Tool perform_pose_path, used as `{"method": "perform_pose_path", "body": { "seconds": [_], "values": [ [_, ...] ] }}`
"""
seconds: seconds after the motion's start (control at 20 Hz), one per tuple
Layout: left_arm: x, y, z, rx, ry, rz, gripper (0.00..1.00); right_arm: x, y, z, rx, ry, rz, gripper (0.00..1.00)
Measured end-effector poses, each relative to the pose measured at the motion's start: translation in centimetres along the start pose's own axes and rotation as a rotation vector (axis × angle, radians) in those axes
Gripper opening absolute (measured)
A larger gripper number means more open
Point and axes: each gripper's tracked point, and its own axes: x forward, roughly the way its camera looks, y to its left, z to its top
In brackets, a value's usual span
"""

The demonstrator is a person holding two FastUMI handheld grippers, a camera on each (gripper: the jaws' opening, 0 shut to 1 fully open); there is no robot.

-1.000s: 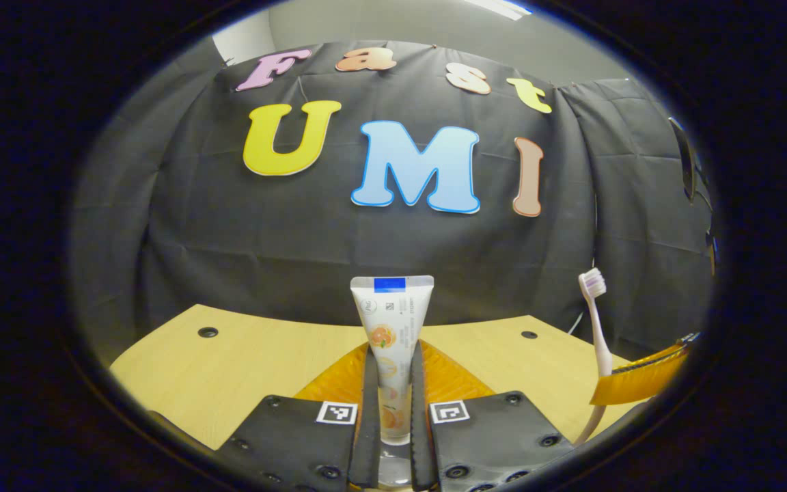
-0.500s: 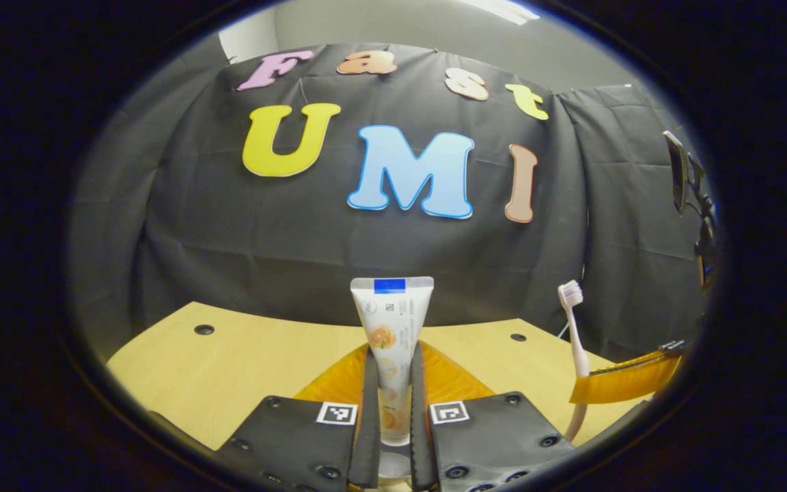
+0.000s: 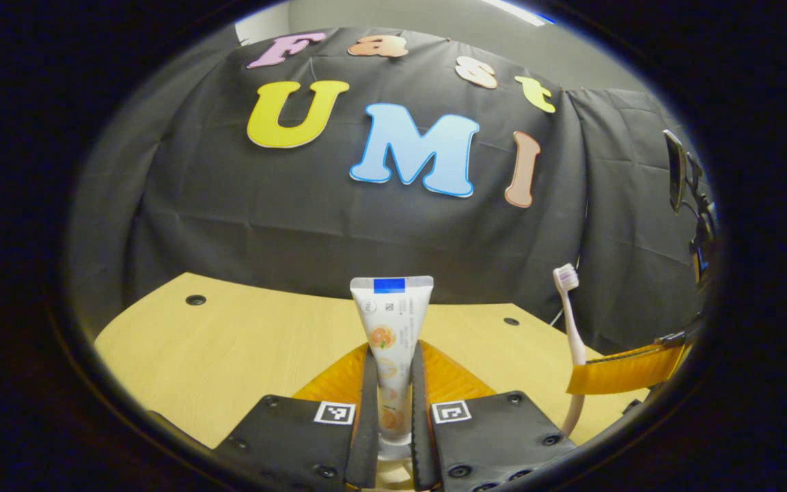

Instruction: Put the toothbrush and toothpaste on the desktop into the cup, then pick up the cup and place it on the coaster on the desktop.

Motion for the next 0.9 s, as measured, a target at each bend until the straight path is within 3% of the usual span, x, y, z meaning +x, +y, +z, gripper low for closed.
{"method": "perform_pose_path", "body": {
  "seconds": [0.25, 0.35, 0.5, 0.7, 0.75, 0.8, 0.9],
  "values": [
    [0.7, -0.8, -3.9, -0.001, 0.128, -0.029, 0.34, 0.0, 0.1, -0.2, 0.0, 0.013, 0.007, 0.05],
    [0.6, -0.9, -4.3, 0.0, 0.144, -0.032, 0.52, 0.2, 0.1, -0.2, 0.001, 0.012, 0.016, 0.05],
    [0.3, -1.4, -4.3, -0.005, 0.152, -0.047, 0.58, 0.6, 0.3, 0.6, -0.003, -0.004, 0.028, 0.05],
    [-1.2, -1.3, -3.8, -0.005, 0.156, -0.044, 0.87, 1.6, 0.4, 2.5, -0.019, -0.043, 0.048, 0.05],
    [-1.7, -1.3, -3.6, -0.005, 0.157, -0.043, 0.82, 1.9, 0.7, 3.1, -0.023, -0.058, 0.055, 0.05],
    [-2.2, -1.3, -3.4, -0.005, 0.157, -0.042, 0.93, 2.4, 1.0, 3.5, -0.029, -0.072, 0.064, 0.05],
    [-3.4, -1.2, -3.3, -0.009, 0.16, -0.036, 0.87, 3.3, 1.7, 4.6, -0.043, -0.1, 0.084, 0.05]
  ]
}}
